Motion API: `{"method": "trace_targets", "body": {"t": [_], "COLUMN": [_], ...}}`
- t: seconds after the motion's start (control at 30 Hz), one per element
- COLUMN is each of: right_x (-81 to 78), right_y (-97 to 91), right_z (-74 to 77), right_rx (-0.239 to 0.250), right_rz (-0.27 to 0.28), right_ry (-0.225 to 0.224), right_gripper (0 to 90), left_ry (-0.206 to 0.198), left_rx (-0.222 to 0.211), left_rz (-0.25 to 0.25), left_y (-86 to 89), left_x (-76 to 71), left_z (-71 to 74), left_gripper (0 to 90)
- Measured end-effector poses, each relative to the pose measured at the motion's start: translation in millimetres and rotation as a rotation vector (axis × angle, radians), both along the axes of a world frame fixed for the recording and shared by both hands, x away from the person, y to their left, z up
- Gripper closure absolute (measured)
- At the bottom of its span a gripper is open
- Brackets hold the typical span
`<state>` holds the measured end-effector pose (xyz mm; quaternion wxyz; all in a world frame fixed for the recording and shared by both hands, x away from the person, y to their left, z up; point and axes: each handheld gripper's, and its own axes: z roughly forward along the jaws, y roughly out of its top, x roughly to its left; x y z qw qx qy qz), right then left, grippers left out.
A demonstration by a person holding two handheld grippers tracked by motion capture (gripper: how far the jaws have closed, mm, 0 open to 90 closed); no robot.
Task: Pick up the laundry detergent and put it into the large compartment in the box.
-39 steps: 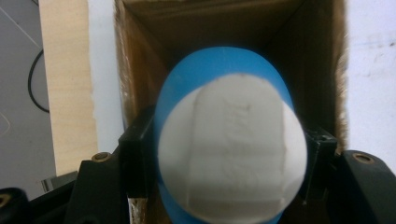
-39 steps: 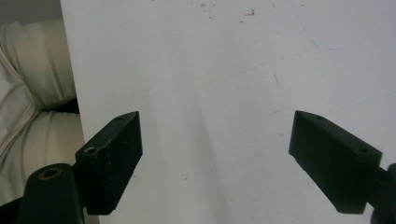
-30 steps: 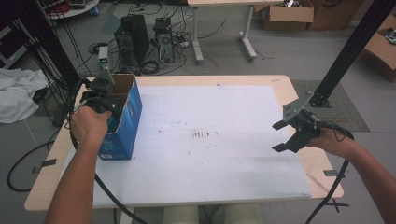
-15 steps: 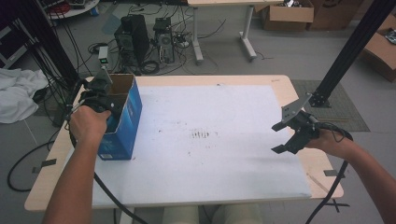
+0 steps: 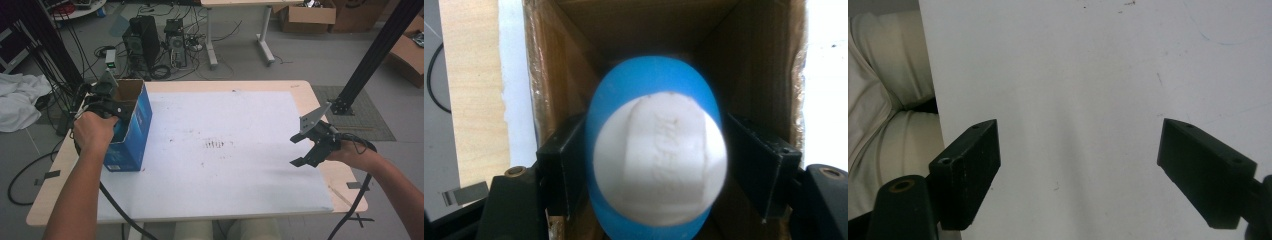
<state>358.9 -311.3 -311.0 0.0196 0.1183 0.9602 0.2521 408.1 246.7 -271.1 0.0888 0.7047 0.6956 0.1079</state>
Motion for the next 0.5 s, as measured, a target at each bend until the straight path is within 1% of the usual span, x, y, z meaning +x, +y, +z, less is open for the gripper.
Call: {"method": "trace_targets", "body": {"t": [0.07, 0.13, 0.2, 0.27, 0.4, 0.5], "right_x": [0.4, 0.8, 1.1, 1.2, 0.4, 0.1], "right_y": [0.4, 0.8, 1.3, 1.5, 1.1, 0.3], "right_z": [-0.1, -0.4, -1.0, -1.2, 0.2, 1.1], "right_rx": [0.002, 0.001, -0.004, -0.004, -0.004, -0.003], "right_rz": [0.000, 0.001, 0.004, 0.003, 0.001, -0.001], "right_ry": [-0.001, -0.001, 0.003, 0.003, 0.003, 0.000], "right_gripper": [17.4, 17.4, 17.4, 17.4, 17.5, 17.4], "left_ry": [-0.009, -0.024, -0.023, -0.033, -0.053, -0.064], "left_rx": [0.005, 0.003, 0.007, 0.001, -0.003, 0.005], "left_rz": [0.006, 0.008, 0.001, 0.005, -0.002, -0.011], "left_y": [0.4, 1.1, 1.9, 2.5, 3.4, 2.7], "left_x": [-0.5, -1.1, -1.2, -1.3, -2.0, -2.6], "left_z": [2.6, 4.9, 7.7, 11.5, 23.1, 32.8], "left_gripper": [28.4, 28.3, 28.3, 28.3, 28.7, 27.9]}}
